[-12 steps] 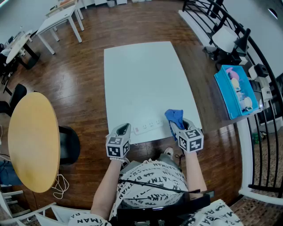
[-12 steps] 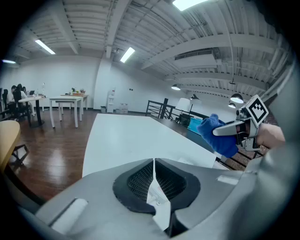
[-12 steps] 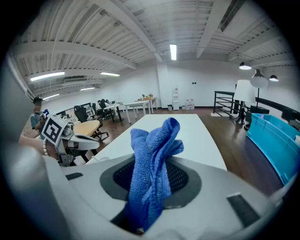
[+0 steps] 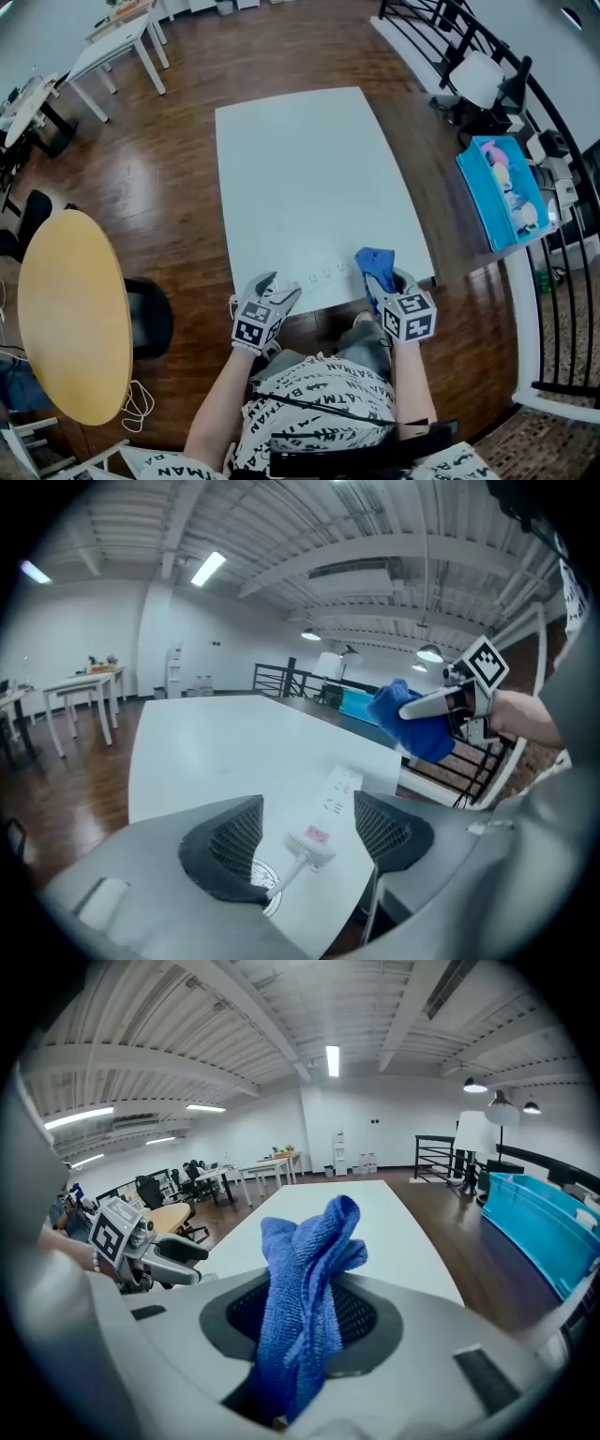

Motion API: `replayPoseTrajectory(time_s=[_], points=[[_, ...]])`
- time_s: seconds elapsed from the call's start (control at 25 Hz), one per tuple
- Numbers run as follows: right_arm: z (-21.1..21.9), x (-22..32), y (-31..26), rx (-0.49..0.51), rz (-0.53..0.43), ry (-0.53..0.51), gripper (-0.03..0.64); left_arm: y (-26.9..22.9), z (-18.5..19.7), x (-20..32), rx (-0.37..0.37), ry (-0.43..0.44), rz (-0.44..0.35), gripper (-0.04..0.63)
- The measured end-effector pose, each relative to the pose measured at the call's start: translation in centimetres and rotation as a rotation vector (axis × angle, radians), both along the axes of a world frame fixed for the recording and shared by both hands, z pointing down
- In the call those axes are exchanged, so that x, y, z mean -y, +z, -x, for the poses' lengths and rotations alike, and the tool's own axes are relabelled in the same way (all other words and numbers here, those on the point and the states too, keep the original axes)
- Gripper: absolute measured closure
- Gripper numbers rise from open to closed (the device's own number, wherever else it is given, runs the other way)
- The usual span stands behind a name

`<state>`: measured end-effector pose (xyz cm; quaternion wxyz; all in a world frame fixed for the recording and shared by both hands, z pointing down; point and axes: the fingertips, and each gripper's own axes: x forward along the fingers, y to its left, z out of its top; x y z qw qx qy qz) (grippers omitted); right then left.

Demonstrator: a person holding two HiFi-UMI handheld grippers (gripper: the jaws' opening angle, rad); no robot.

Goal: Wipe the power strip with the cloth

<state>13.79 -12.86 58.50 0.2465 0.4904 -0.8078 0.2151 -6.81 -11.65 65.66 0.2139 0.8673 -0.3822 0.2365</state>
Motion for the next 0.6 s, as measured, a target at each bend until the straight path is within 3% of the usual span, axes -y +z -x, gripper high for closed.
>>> replayPoseTrajectory(time_s=[0.08,0.24,0.6], points=[[0.0,-0.4,0.3,-0.003,0.012,0.005,0.480,1.1,-1.1,-0.1,0.063,0.095,-0.017,0.243],[-0.1,-1.0,0.7,-0.012,0.029,0.018,0.480,3.4,-2.6,-0.3,0.186,0.243,-0.042,0.229],[-1.1,-1.5,0.9,-0.020,0.041,0.041,0.480,6.5,-4.0,0.0,0.271,0.336,-0.005,0.230]])
